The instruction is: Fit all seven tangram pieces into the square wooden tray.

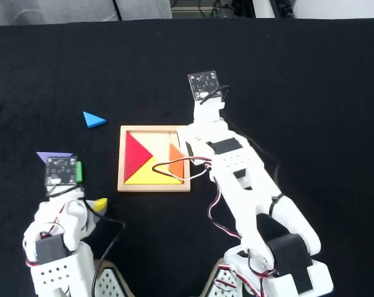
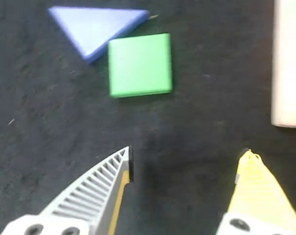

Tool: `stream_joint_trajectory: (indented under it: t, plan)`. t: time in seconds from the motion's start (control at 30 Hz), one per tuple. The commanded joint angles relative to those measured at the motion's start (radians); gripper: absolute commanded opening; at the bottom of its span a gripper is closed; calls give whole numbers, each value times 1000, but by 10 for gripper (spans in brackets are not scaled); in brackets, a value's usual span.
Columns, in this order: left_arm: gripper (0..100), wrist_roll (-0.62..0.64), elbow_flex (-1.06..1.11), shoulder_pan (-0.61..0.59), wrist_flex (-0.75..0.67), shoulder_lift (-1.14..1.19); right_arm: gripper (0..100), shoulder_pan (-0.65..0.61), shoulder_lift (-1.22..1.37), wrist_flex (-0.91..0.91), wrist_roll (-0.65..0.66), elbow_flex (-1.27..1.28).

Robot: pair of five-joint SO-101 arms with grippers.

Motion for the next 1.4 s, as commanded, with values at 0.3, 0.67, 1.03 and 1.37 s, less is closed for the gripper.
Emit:
stream_joint_trajectory:
  t: [0.3, 0.67, 1.03, 1.37]
  plan:
    - [342, -5, -21, -104, -218, -11, 11, 64, -54, -21, 8, -2]
    - [340, -89, -127, -395, -193, -12, 11, 61, -50, -21, 12, -2]
    - [340, -86, -171, -487, -193, -12, 11, 61, -48, -21, 14, -2]
    - [342, 38, -297, -240, -64, -3, 11, 61, -47, -21, 14, -2]
